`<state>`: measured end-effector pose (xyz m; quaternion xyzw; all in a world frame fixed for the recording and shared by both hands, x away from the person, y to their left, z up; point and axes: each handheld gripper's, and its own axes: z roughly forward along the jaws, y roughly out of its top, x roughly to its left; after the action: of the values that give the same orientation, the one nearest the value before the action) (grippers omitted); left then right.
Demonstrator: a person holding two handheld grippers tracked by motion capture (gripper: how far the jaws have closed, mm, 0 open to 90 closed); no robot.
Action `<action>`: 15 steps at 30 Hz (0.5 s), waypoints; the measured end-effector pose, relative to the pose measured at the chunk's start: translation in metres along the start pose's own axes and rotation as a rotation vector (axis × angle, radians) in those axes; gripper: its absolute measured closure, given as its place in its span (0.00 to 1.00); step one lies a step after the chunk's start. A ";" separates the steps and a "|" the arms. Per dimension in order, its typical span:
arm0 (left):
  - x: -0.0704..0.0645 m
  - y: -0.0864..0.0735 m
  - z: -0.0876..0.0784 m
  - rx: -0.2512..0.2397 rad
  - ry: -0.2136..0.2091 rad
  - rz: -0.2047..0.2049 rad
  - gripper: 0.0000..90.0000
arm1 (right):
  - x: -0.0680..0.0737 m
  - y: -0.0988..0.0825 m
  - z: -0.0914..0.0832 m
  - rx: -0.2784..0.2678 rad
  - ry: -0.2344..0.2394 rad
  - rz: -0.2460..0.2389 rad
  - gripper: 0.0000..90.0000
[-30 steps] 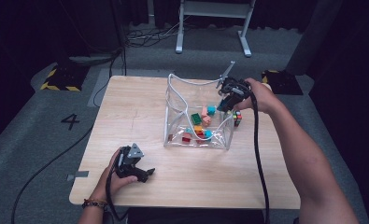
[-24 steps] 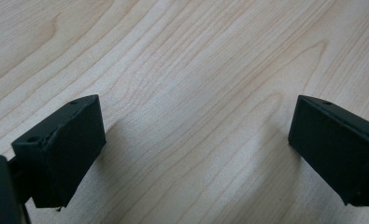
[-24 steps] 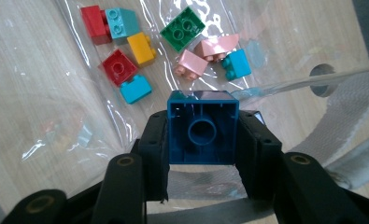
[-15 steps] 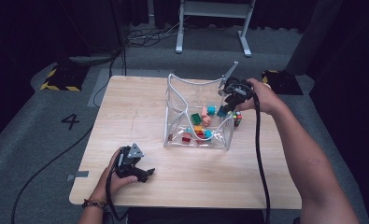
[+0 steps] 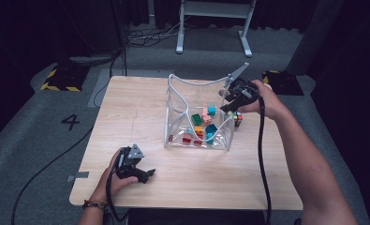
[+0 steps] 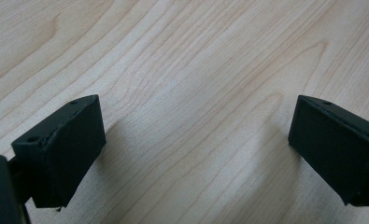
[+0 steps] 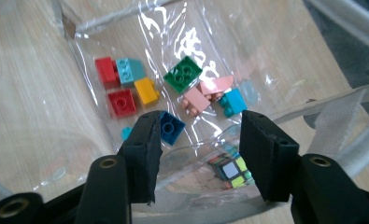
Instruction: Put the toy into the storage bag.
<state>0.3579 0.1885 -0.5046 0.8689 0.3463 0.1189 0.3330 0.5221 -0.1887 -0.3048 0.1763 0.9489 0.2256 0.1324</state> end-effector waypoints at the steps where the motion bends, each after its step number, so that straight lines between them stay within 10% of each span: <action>1: 0.000 0.000 0.000 -0.001 -0.003 0.001 0.04 | 0.000 -0.002 -0.002 -0.027 0.003 0.009 0.54; 15: 0.000 0.000 0.000 -0.001 -0.001 0.002 0.04 | 0.009 -0.056 -0.042 -0.350 -0.062 0.040 0.45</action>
<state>0.3580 0.1885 -0.5046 0.8693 0.3451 0.1187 0.3334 0.4845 -0.2479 -0.2966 0.1761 0.8870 0.3844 0.1858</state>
